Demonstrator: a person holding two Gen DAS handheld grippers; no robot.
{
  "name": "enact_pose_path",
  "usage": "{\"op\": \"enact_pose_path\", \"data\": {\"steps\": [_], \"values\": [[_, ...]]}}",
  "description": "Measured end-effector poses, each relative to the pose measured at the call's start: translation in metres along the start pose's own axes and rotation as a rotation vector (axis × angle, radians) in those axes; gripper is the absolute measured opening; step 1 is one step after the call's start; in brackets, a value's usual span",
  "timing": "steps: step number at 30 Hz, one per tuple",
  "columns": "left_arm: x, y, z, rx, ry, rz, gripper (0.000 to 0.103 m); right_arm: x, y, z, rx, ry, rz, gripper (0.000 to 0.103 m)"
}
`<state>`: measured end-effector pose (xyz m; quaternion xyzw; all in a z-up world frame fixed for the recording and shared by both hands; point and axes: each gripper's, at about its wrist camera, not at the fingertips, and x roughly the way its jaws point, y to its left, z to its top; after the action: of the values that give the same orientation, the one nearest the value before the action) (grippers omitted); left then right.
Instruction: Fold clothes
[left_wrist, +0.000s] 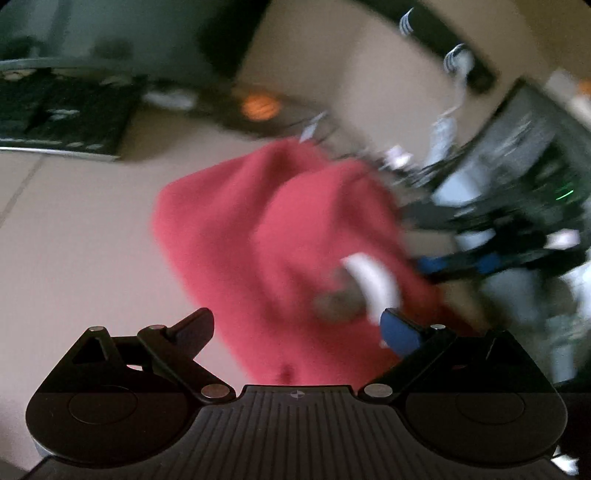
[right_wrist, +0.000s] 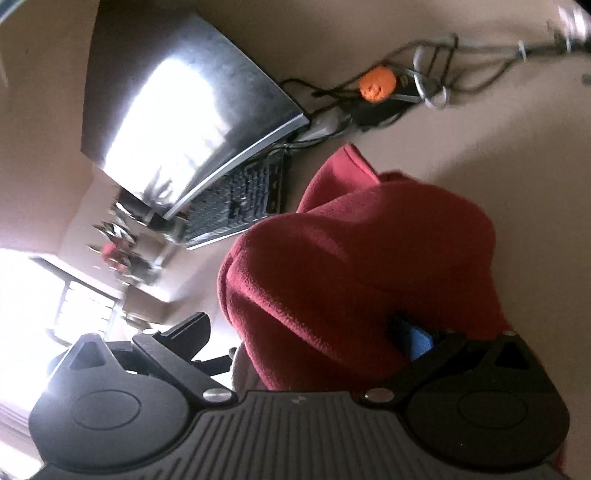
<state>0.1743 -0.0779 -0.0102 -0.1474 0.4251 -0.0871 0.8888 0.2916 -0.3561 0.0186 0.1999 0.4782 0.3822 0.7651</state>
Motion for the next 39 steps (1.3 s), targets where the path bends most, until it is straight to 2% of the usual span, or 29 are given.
{"op": "enact_pose_path", "data": {"steps": [4,6,9,11,12,14,17,22,25,27,30,33,35,39], "values": [[0.018,0.004,-0.006,0.069,0.057,0.062,0.100,-0.024,0.034,-0.017,-0.176,-0.079,-0.168,0.103],[0.023,0.007,-0.006,0.083,0.064,0.061,0.100,-0.024,0.046,-0.030,-0.261,-0.073,-0.286,0.103],[0.027,0.010,-0.007,0.104,0.072,0.049,0.101,0.003,0.042,-0.055,-0.305,-0.004,-0.494,0.103],[0.030,0.010,-0.009,0.125,0.077,0.041,0.101,0.020,0.041,-0.075,-0.371,-0.005,-0.596,0.103],[0.031,0.010,-0.010,0.134,0.084,0.037,0.101,0.020,0.045,-0.080,-0.400,-0.027,-0.613,0.103],[0.032,0.011,-0.011,0.149,0.092,0.019,0.101,0.012,0.053,-0.079,-0.407,-0.040,-0.619,0.103],[0.023,0.014,-0.003,0.174,0.088,-0.048,0.100,-0.017,0.057,-0.078,-0.379,-0.075,-0.601,0.103],[-0.007,0.022,0.046,0.226,-0.041,-0.189,0.100,-0.058,0.064,-0.097,-0.350,-0.101,-0.528,0.103],[-0.005,0.021,0.075,0.231,-0.108,-0.217,0.100,-0.047,0.071,-0.113,-0.344,-0.082,-0.472,0.103],[0.011,0.019,0.089,0.243,-0.117,-0.216,0.100,-0.029,0.068,-0.120,-0.330,-0.035,-0.498,0.103],[0.053,0.021,0.100,0.209,-0.063,-0.209,0.100,-0.005,0.048,-0.129,-0.354,0.029,-0.594,0.103],[0.092,0.030,0.100,0.137,0.014,-0.199,0.101,-0.011,0.046,-0.133,-0.444,0.027,-0.598,0.103],[0.104,0.035,0.093,0.087,0.058,-0.202,0.101,-0.019,0.039,-0.130,-0.477,0.036,-0.620,0.103],[0.097,0.036,0.079,0.027,0.086,-0.193,0.100,-0.039,0.011,-0.114,-0.494,0.044,-0.633,0.103]]}}
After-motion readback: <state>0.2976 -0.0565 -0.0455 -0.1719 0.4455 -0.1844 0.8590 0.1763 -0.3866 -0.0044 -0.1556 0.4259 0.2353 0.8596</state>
